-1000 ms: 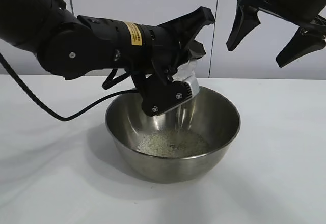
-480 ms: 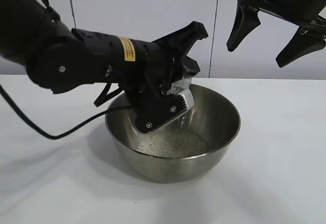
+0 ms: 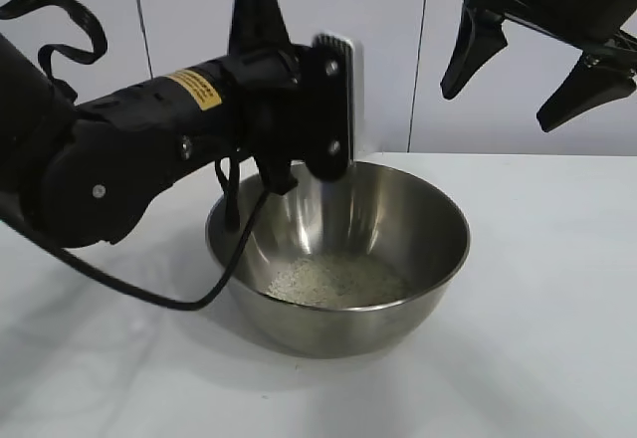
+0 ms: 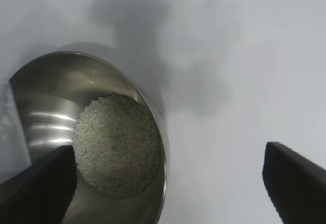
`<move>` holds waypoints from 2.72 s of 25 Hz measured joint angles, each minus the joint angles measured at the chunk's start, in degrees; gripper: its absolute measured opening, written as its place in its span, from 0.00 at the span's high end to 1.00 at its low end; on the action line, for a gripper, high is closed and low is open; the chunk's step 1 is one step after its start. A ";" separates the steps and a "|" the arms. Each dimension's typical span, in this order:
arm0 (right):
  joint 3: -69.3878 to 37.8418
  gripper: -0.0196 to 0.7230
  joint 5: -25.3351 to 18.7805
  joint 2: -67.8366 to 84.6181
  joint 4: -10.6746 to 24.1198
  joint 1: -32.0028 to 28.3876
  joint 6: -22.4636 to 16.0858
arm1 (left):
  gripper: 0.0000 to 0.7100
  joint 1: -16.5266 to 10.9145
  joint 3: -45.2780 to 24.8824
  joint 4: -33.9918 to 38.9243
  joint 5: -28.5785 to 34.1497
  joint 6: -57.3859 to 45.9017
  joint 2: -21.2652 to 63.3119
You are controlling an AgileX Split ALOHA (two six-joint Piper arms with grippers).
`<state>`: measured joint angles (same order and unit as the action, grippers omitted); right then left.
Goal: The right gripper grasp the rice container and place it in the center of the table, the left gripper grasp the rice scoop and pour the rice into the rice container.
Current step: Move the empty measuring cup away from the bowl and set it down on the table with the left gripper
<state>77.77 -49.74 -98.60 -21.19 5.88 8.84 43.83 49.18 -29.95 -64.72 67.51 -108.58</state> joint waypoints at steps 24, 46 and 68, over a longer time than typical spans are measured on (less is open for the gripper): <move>0.00 0.05 0.00 0.00 -0.47 0.00 0.00 | 1.00 -16.12 -15.83 15.96 10.50 -54.25 15.65; 0.00 0.05 1.45 0.00 -1.43 0.00 0.00 | 1.00 -28.05 -16.62 28.32 -0.09 -60.99 -8.22; 0.00 0.05 1.45 0.00 -1.62 0.00 0.00 | 1.00 -30.64 -14.37 27.88 -0.41 -60.99 -12.78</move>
<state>77.77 -48.29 -98.60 -22.81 5.88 8.84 13.19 34.81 -2.07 -65.13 6.53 -121.36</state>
